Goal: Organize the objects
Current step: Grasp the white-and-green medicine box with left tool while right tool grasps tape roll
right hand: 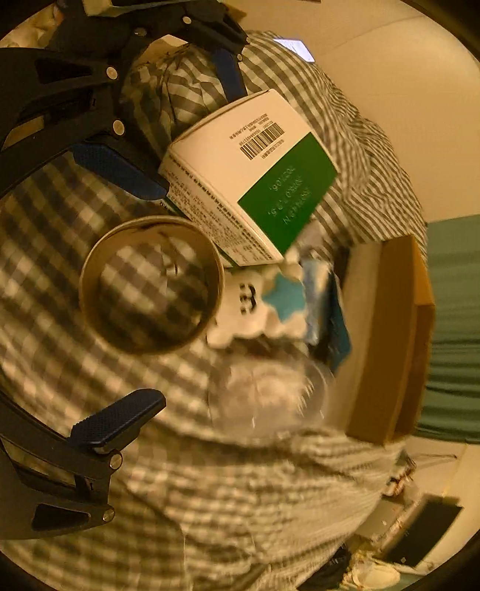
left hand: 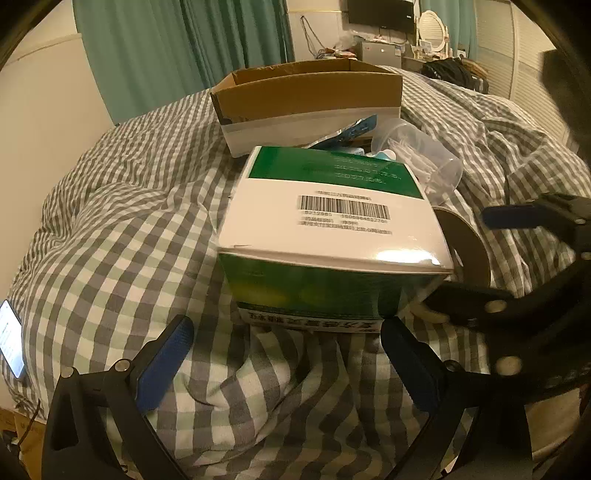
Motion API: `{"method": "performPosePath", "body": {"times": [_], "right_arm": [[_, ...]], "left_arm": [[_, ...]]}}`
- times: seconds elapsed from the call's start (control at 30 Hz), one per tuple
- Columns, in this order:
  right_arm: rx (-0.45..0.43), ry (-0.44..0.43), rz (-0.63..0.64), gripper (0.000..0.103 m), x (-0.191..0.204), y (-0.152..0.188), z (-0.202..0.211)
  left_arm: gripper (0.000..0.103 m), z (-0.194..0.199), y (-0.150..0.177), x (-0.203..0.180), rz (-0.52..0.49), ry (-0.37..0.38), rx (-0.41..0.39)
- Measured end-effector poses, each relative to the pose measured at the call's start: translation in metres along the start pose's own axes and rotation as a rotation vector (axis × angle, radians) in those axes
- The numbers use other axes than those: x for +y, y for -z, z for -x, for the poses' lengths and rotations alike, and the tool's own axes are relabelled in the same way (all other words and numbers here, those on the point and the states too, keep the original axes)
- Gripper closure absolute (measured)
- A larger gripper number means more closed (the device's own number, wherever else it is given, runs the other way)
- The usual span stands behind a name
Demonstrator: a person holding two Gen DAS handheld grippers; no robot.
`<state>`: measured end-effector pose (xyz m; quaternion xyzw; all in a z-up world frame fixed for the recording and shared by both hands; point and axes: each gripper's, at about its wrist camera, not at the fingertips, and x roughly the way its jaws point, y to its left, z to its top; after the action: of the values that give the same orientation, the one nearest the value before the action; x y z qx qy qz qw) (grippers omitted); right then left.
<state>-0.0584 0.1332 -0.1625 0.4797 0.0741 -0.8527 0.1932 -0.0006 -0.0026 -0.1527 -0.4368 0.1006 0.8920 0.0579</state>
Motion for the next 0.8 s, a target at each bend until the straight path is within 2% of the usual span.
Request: {"method": "performPosePath", "body": {"times": [0.03, 0.1, 0.13, 0.23, 0.43, 0.67, 0.8], "right_arm": [[0.019, -0.006, -0.005, 0.004, -0.001, 0.000, -0.006], [0.041, -0.035, -0.019, 0.018, -0.004, 0.000, -0.012], [0.049, -0.043, -0.024, 0.021, -0.007, 0.001, -0.013], [0.025, -0.054, -0.033, 0.021, -0.012, 0.005, -0.005], [-0.047, 0.006, -0.045, 0.021, -0.024, 0.004, 0.020], [-0.061, 0.027, -0.063, 0.021, -0.033, 0.003, 0.022], [-0.068, 0.035, -0.072, 0.021, -0.038, 0.005, 0.029]], "left_arm": [[0.000, -0.001, 0.000, 0.000, -0.001, 0.000, -0.001], [0.000, -0.003, 0.002, 0.001, -0.004, -0.004, 0.003], [0.000, -0.003, 0.001, 0.002, -0.003, 0.001, -0.001], [0.000, -0.002, -0.001, 0.003, 0.000, 0.011, -0.010], [0.000, 0.001, -0.006, -0.003, -0.019, -0.001, -0.041], [0.000, 0.012, -0.013, -0.019, -0.086, -0.012, -0.097], [0.000, 0.013, -0.022, -0.025, -0.079, 0.002, -0.114]]}}
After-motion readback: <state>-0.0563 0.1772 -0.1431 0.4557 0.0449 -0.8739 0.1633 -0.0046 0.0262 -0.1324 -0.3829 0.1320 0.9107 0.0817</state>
